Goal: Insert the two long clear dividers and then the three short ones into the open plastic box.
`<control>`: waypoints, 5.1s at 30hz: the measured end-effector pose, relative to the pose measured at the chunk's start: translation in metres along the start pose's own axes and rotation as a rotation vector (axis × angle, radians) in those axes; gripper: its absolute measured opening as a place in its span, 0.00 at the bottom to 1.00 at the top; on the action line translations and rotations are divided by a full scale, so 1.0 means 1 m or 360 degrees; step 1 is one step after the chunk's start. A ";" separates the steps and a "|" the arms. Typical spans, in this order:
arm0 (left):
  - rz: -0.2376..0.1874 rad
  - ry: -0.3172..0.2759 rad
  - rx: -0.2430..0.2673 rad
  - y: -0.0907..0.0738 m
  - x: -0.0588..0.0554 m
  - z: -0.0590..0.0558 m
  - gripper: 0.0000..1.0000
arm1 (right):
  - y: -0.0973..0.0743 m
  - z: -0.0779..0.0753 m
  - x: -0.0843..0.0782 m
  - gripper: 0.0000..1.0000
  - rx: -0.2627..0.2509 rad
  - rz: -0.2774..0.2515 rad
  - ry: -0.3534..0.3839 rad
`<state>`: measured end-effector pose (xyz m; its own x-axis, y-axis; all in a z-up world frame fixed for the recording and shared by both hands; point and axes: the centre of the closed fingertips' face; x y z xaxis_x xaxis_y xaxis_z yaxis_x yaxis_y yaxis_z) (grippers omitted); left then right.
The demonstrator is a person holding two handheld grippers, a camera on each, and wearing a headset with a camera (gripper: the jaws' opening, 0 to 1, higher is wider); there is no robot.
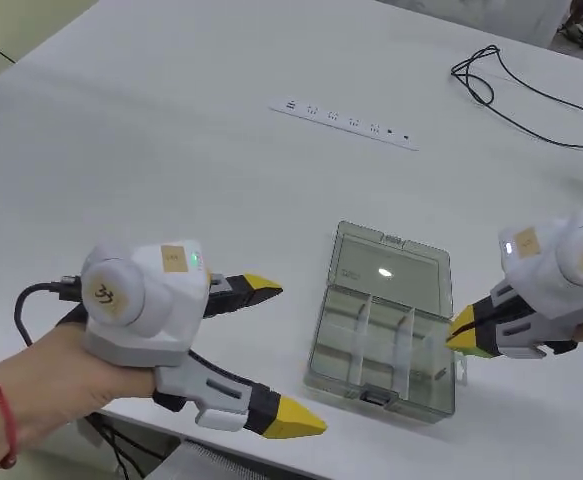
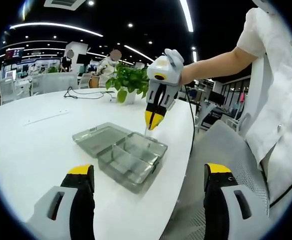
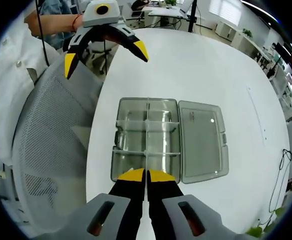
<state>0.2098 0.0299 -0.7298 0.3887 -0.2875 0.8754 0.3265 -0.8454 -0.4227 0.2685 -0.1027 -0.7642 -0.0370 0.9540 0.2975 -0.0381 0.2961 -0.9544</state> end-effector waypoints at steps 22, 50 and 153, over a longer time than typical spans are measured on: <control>-0.0002 -0.0004 -0.0008 0.002 0.000 0.000 0.92 | 0.011 0.000 0.000 0.02 0.0023 -0.0039 0.0052; 0.0003 -0.0010 -0.0014 0.003 -0.002 0.000 0.92 | 0.037 -0.001 -0.006 0.02 0.0014 -0.0086 0.0035; 0.0144 0.0109 0.0027 0.000 -0.007 0.014 1.00 | -0.037 0.046 -0.063 0.77 -0.0541 -0.0720 0.0902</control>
<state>0.2194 0.0387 -0.7393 0.3576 -0.3928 0.8472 0.3077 -0.8070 -0.5041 0.2260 -0.1755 -0.7462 0.4259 0.5892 0.6866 0.3819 0.5709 -0.7268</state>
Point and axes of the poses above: the centre of the closed fingertips' face, and the gripper's own axes: y roughly forward along the fingers, z roughly to its left, x roughly out of its top, and after that the axes turned 6 degrees about z, right-handed
